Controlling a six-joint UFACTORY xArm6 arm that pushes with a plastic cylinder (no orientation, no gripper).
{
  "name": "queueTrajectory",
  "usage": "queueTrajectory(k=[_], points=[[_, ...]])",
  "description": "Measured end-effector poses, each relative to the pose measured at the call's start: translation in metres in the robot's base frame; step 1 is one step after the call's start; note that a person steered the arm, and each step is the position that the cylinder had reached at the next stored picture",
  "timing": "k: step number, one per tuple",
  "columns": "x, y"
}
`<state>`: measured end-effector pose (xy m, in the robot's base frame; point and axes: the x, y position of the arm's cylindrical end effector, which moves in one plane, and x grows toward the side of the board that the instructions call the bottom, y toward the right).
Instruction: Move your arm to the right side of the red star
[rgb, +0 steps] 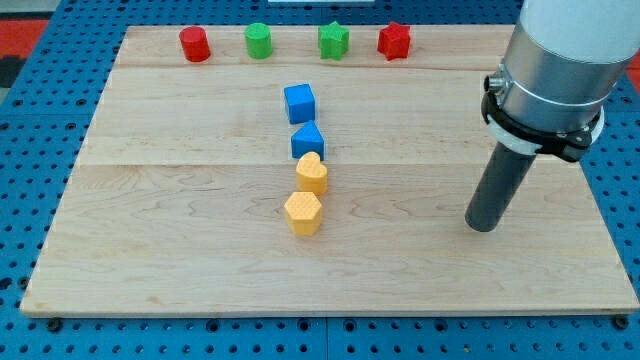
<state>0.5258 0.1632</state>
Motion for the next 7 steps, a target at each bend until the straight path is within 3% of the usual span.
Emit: queueTrajectory(k=[2, 4, 6, 7], points=[[0.001, -0.001], [-0.023, 0.057], [-0.108, 0.062], [-0.178, 0.079]])
